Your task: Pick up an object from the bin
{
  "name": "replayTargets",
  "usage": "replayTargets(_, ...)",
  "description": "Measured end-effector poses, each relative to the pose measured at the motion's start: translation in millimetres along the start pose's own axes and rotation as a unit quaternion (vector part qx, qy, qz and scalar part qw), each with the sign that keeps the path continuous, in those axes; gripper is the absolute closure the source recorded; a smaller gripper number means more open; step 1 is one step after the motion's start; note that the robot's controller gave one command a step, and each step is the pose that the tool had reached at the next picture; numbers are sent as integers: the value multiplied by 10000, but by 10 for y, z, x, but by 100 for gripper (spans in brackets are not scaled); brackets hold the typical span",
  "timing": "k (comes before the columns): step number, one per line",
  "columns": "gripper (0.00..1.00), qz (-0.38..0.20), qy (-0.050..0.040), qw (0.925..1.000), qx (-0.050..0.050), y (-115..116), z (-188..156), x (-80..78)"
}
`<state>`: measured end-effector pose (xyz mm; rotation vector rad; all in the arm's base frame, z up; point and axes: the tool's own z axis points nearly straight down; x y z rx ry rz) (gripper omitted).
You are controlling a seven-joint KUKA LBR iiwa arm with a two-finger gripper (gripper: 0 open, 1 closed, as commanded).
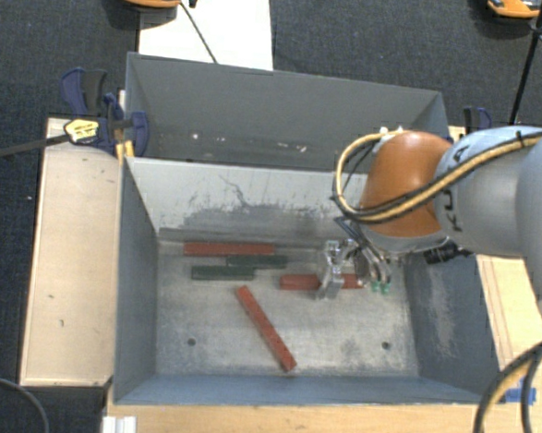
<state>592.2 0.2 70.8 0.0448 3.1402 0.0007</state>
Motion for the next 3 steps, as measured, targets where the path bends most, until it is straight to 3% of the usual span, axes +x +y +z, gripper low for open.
replayTargets(1,100,2,0,10000,0,0,0,0)
replayTargets(2,100,171,-3,9999,-2,239,-1410,599)
replayTargets(3,100,171,-2,9999,-1,239,-1409,599)
